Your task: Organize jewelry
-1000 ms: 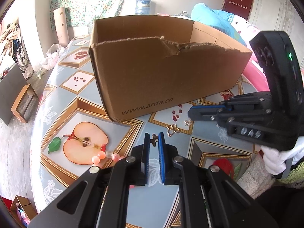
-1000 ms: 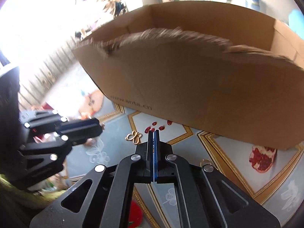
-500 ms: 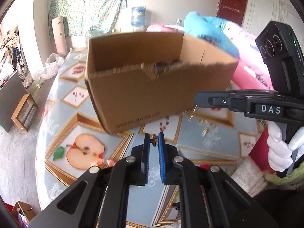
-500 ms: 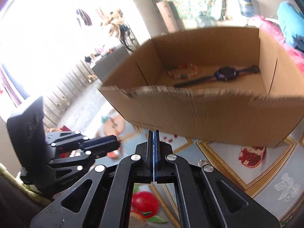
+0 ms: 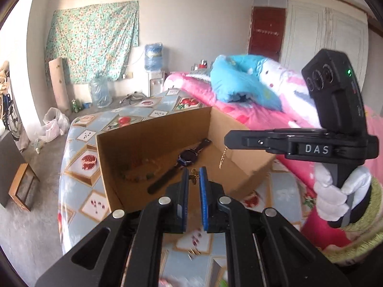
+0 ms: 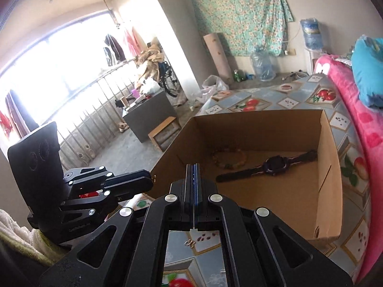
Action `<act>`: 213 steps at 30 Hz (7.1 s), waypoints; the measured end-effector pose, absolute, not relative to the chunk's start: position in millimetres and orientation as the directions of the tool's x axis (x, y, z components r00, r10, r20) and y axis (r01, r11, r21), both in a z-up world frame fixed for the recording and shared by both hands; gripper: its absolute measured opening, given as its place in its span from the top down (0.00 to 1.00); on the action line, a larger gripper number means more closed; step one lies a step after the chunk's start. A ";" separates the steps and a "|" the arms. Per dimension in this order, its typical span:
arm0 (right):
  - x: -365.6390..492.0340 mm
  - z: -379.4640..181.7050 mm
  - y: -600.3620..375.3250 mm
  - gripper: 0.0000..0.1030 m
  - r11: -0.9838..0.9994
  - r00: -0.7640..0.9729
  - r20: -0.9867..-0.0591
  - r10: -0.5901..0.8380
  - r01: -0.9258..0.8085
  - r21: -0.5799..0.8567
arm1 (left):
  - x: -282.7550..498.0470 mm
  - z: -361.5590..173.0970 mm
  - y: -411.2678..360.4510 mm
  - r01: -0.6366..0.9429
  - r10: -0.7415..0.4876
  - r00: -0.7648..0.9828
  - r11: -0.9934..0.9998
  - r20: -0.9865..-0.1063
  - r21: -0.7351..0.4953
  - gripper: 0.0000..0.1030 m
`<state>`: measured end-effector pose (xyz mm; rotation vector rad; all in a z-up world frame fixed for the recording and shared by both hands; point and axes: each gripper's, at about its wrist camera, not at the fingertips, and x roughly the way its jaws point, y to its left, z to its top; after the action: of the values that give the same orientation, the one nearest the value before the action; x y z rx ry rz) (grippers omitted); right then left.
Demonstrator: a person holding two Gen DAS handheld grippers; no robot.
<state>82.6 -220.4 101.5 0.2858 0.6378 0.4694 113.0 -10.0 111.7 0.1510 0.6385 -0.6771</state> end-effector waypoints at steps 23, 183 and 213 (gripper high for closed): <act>149.6 65.3 -263.7 0.95 0.881 0.561 -0.697 0.446 -0.134 0.454 | 215.0 68.9 -42.7 0.492 -0.414 0.481 0.857 -0.772 -0.153 0.66; 29.4 -26.3 -105.4 0.71 0.896 0.563 -0.743 0.362 -0.431 0.110 | 74.9 -23.6 -1.8 0.497 -0.329 0.546 0.868 -0.771 -0.018 1.00; 42.3 -26.2 -113.7 0.99 0.884 0.497 -0.784 0.372 -0.448 0.136 | 79.8 -25.8 10.0 0.460 -0.312 0.552 0.887 -0.773 -0.030 1.00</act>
<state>42.3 -113.7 -26.2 -0.0898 0.9255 0.4973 79.8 10.0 -25.8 0.1839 0.8738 -0.4596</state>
